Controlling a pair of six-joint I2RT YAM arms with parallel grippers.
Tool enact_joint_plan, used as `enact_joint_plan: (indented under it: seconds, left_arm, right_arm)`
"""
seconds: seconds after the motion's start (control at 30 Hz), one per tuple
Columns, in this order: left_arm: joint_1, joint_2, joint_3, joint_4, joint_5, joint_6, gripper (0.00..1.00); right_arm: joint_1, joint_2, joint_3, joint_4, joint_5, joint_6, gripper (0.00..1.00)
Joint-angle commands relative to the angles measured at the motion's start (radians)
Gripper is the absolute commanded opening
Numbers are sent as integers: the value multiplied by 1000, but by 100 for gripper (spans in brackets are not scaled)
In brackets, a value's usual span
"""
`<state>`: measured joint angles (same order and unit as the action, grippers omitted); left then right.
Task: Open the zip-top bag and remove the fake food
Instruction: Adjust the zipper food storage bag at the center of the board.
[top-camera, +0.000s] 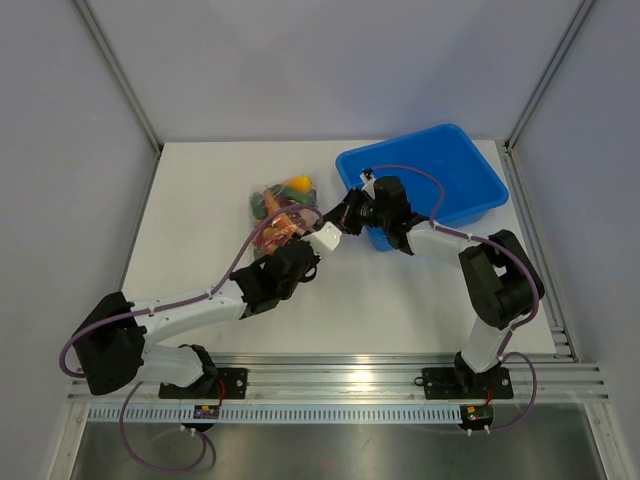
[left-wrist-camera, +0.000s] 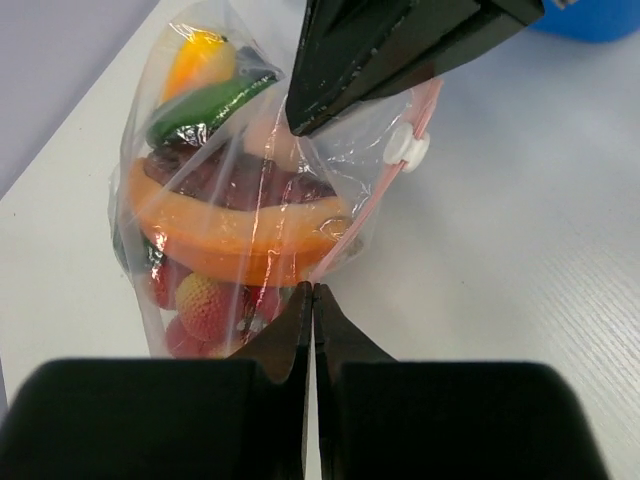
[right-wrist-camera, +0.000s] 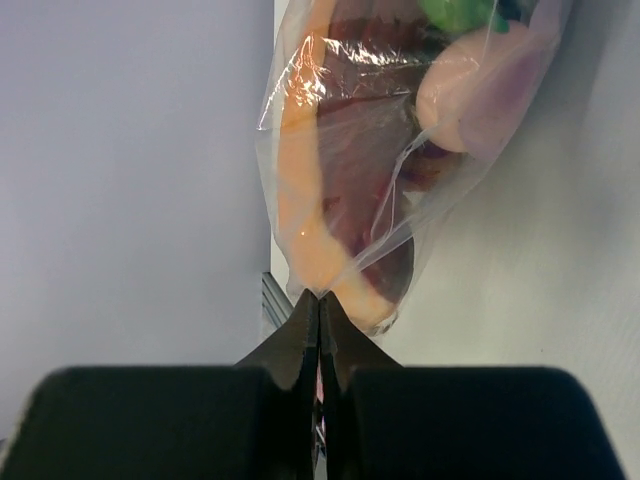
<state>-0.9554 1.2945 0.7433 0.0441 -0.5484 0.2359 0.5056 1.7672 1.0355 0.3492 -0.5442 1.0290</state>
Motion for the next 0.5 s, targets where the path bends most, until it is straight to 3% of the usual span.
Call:
enact_joint_plan:
  seconds: [0.0, 0.13, 0.23, 0.3, 0.37, 0.47]
  left_arm:
    - [-2, -75, -10, 39, 39, -17, 0]
    - [-2, -127, -28, 46, 53, -23, 0]
    - [-3, -155, -33, 43, 53, -29, 0]
    - [-2, -167, -36, 45, 47, -29, 0]
    - [-2, -172, -35, 37, 38, -33, 0]
    - [-3, -185, -30, 11, 51, -47, 0]
  right_arm:
    - [-6, -31, 14, 68, -30, 5, 4]
    - [-6, -31, 15, 66, -28, -3, 7]
    - [-7, -31, 27, 48, -39, -33, 30]
    - [-7, -44, 38, -17, -20, -82, 57]
    - [-7, -75, 49, -51, 19, -122, 72]
    - [-6, -112, 64, -122, 52, -187, 72]
